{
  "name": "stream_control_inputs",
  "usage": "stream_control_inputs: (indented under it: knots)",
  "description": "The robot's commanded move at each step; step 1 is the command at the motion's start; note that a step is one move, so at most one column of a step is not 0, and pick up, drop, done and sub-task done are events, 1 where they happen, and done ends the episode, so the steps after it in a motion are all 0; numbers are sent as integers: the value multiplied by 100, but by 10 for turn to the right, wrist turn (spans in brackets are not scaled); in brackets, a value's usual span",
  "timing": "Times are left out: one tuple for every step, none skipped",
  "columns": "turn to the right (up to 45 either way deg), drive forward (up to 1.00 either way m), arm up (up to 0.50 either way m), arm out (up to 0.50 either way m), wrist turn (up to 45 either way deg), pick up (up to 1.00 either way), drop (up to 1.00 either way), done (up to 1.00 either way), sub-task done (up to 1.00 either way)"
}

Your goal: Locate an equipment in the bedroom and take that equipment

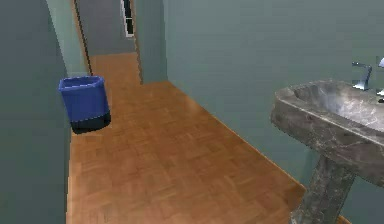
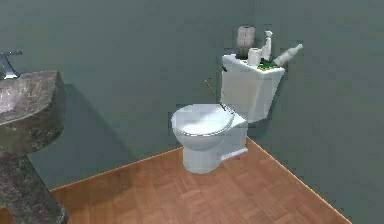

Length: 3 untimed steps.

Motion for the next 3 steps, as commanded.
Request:
stream_control_inputs:
  knots:
    - [0,30,0,0,0,0,0,0,0]
    - [-150,0,0,0,0,0,0,0,0]
    - [0,100,0,0,0,0,0,0,0]
